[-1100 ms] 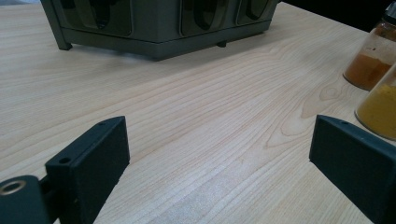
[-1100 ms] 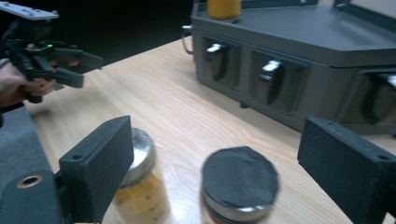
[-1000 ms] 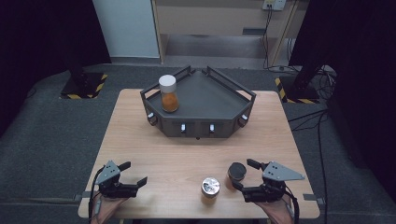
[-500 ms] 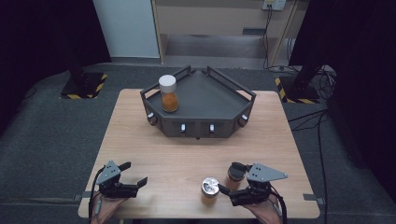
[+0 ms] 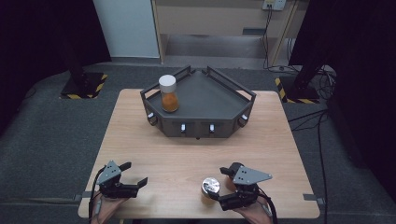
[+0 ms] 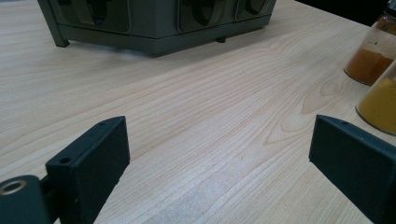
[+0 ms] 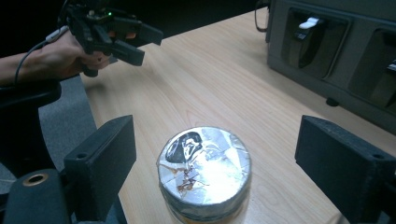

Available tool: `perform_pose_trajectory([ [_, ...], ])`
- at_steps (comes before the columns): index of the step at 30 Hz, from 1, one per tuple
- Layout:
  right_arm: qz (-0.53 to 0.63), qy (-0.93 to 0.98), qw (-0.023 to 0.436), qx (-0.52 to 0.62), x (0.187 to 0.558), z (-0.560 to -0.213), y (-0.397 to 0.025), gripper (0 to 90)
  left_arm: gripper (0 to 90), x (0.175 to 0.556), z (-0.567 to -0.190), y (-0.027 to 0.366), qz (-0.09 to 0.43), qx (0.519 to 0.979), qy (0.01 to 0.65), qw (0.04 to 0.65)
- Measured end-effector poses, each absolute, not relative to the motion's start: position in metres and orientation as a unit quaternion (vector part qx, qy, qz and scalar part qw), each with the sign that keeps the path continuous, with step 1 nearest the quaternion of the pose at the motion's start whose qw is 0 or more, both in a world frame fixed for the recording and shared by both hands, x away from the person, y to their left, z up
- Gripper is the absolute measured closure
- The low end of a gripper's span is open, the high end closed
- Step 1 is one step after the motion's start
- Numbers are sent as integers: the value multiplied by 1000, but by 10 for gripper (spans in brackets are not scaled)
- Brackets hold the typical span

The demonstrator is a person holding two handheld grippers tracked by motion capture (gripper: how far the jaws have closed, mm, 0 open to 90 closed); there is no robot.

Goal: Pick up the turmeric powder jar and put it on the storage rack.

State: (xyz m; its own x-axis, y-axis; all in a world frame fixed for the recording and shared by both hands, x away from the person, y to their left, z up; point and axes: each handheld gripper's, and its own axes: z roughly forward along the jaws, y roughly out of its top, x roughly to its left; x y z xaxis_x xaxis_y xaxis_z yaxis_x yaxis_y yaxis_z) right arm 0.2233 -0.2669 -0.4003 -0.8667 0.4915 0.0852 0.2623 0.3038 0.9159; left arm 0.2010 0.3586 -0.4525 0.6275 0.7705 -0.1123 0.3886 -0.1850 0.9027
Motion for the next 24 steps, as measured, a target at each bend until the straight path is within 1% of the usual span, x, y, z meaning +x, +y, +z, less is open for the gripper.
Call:
perform_pose_trajectory([
  [11,530,812,92,228,227,-408,-257,168,44,201,-452,358,188,747,388,506],
  [15,517,821,91,224,229,-410,-250,189,44,201,-452,358,188,747,388,506],
  [17,507,827,97,222,228,-410,-245,194,44,201,-453,359,188,747,388,506],
  [24,500,830,98,226,230,-413,-242,254,45,202,-452,358,187,748,388,505],
])
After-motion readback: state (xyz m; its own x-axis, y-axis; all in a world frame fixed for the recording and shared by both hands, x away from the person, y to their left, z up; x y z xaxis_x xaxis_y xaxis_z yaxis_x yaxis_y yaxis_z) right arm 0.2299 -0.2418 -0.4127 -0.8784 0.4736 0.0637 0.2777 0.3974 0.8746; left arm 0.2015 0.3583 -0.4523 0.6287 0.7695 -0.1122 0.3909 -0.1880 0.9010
